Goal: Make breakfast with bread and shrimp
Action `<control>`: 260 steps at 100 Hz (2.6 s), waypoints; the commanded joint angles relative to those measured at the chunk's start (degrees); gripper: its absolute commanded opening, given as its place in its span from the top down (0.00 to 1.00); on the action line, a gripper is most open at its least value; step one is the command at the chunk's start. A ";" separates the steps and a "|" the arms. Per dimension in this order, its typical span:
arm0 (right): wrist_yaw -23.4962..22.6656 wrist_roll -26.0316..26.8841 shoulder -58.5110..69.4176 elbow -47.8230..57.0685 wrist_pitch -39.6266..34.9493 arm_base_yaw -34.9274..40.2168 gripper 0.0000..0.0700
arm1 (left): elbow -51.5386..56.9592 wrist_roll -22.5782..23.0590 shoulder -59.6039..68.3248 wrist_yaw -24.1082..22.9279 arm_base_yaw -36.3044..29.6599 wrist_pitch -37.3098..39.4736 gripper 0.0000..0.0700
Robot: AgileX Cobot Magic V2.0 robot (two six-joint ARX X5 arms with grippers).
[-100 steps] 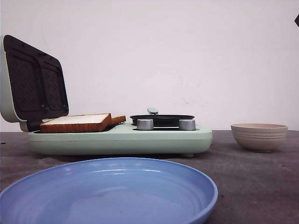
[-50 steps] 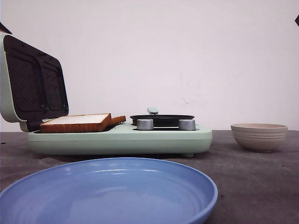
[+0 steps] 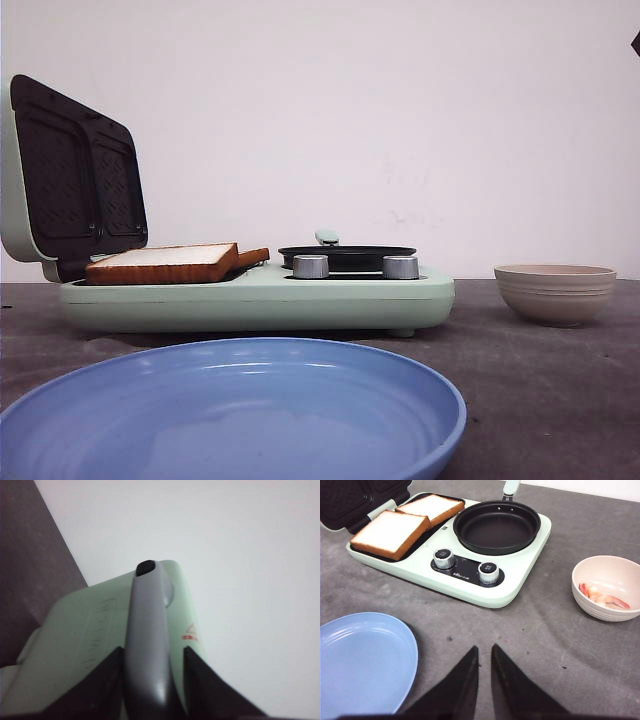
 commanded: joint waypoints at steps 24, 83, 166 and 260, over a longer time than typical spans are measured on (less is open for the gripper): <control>0.17 0.48 0.17 0.17 0.57 0.33 0.95 | 0.57 4.15 0.70 2.45 -0.79 1.46 1.00; 0.17 0.59 0.17 0.17 0.55 0.33 0.94 | 1.01 13.09 0.68 1.77 -9.44 -2.51 1.00; 0.20 0.59 0.17 0.17 0.57 0.33 0.94 | 11.26 37.11 0.68 -7.50 -20.52 -29.07 1.00; 0.17 0.85 0.17 0.17 0.57 0.33 0.94 | 15.30 56.13 1.09 -22.80 -29.86 -43.78 1.00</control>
